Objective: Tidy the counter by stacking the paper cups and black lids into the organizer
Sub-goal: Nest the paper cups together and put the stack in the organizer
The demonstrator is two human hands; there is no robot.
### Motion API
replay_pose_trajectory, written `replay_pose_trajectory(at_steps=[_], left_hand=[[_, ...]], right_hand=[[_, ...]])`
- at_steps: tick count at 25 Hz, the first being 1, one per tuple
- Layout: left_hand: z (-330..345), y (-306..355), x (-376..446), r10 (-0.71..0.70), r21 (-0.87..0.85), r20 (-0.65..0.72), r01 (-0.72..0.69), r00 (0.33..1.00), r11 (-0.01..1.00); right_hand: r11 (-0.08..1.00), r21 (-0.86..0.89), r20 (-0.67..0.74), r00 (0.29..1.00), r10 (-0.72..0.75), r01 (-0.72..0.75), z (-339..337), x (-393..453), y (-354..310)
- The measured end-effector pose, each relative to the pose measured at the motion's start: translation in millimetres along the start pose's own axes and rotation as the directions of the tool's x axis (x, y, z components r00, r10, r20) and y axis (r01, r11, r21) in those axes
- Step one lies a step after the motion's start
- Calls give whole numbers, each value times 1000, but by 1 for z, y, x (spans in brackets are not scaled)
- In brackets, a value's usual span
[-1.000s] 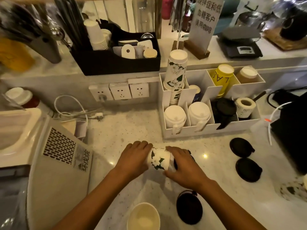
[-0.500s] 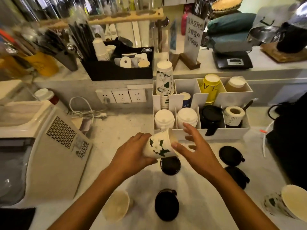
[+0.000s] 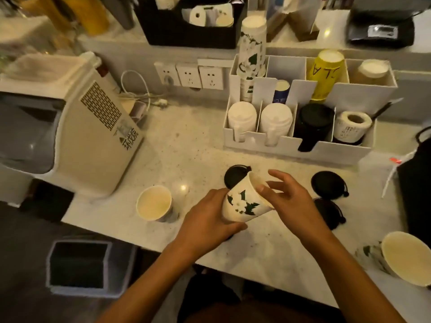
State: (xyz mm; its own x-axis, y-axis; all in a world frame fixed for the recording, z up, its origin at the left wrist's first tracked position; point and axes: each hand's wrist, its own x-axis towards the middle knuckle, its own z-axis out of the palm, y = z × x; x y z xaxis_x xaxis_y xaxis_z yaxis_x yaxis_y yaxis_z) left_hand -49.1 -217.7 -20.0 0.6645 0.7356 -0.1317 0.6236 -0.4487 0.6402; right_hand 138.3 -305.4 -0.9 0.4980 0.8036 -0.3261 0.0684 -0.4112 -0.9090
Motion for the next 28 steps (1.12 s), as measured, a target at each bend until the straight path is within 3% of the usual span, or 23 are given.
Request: replay_pose_trajectory(at_steps=[7, 10, 13, 17, 21, 23, 28], left_hand=[[13, -8, -26, -101, -56, -118, 95, 988, 994], [12, -12, -38, -118, -126, -98, 105, 988, 986], [5, -26, -54, -245, -222, -81, 222, 966, 950], [-1, -73, -80, -481, -283, -63, 446, 874, 849], [-6, -123, -84, -678, -392, -113, 595, 726, 702], [-8, -137, -75, -716, -473, -154, 586, 680, 658], [-4, -146, -43, -618, -589, -249, 389, 746, 708]], right_hand=[[998, -31, 133, 990, -42, 47, 21, -6, 1], [1000, -19, 121, 993, -12, 14, 19, -6, 1], [1000, -2, 118, 993, -12, 12, 12, -3, 1], [999, 31, 72, 997, -10, 7, 4, -1, 1], [998, 61, 41, 999, 29, -31, -3, -1, 5], [997, 67, 29, 999, 41, -43, -5, -2, 6], [992, 104, 6, 998, 65, -66, -11, -4, 6]])
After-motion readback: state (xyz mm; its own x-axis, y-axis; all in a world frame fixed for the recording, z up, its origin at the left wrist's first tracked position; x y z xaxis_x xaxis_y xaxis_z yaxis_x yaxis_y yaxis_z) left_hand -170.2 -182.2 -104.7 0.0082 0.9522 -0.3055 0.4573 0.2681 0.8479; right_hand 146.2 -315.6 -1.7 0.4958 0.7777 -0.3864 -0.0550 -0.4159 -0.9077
